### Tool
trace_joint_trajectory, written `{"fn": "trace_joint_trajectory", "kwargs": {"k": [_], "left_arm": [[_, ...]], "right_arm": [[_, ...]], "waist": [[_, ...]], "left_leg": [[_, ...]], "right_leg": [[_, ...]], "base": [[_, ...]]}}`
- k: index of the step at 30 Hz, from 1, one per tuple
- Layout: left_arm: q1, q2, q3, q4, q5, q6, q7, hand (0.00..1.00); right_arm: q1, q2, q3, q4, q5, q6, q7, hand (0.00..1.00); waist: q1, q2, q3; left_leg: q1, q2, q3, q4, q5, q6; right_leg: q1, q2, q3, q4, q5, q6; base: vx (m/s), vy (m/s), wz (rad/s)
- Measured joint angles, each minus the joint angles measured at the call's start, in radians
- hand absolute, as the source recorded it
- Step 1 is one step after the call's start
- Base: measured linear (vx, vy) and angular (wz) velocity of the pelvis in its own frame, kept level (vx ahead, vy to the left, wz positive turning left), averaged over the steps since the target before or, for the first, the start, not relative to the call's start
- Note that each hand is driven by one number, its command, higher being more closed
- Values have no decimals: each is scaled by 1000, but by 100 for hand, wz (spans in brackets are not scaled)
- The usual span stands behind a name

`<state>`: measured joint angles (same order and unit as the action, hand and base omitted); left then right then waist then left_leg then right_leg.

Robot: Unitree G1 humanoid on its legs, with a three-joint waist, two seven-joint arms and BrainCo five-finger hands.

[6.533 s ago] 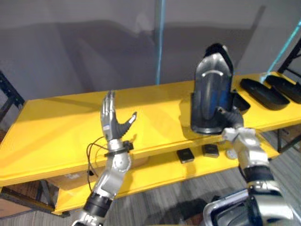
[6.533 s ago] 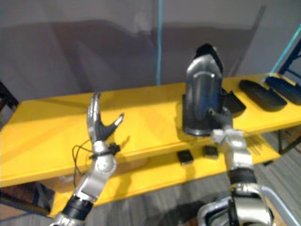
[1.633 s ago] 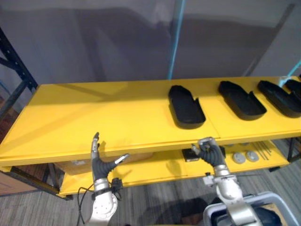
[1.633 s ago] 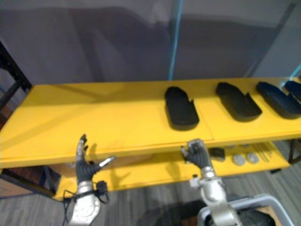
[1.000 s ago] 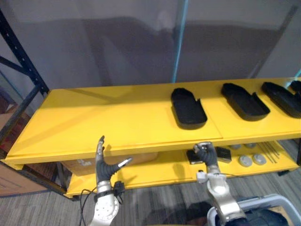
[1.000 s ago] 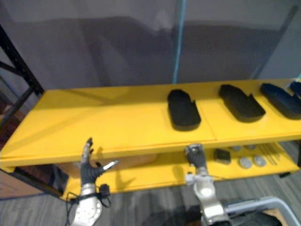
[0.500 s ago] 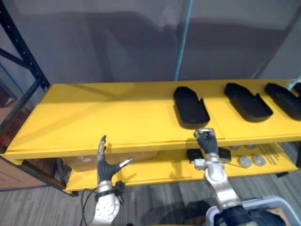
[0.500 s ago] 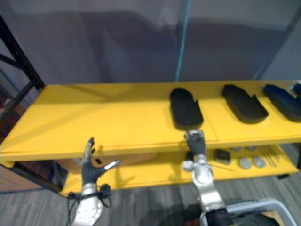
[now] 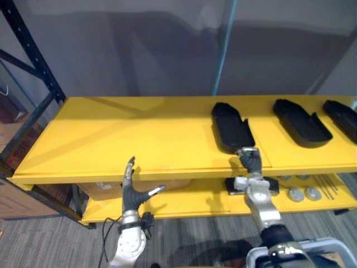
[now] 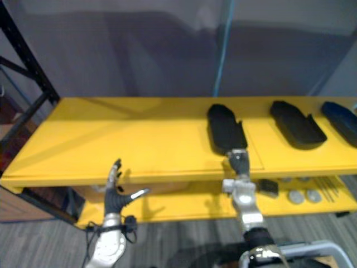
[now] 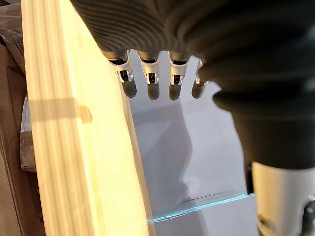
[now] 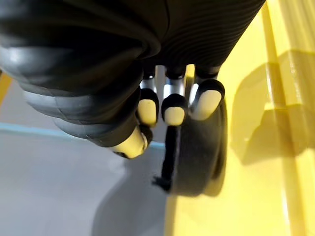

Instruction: Walk over and take plastic housings, then place them on the shelf

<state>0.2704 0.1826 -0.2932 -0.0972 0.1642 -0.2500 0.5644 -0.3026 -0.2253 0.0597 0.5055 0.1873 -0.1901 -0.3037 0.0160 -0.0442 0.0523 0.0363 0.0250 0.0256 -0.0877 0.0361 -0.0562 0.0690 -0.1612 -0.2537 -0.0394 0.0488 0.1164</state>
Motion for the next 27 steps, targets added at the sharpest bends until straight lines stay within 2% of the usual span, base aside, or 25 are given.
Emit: {"fn": "trace_joint_trajectory", "kwargs": {"k": [11,17,27], "left_arm": [[-20,5,3,1,-1,0,-11,0],[-20,5,4,1,-1,0,-20,0],[-28,6,4,5,-1,0,-20,0]], "right_arm": [[-60,-13,-15,113,35,3,43,100],[-91,-16,-21,146,35,6,65,100],[-135,-31,-21,222,36,12,66,100]], "waist": [[3,1,15],[7,14,32],[24,17,35]], "left_leg": [[-4,0,-14,0,1,-1],[-4,0,-16,0,1,-1],[-4,-1,-19,1,1,-2]], "right_leg": [[4,0,-18,-1,0,-1],[5,1,-19,-1,0,-1],[7,-1,-22,-1,0,-1]], "base": [[2,-3,4],[0,0,0],[0,0,0]]}}
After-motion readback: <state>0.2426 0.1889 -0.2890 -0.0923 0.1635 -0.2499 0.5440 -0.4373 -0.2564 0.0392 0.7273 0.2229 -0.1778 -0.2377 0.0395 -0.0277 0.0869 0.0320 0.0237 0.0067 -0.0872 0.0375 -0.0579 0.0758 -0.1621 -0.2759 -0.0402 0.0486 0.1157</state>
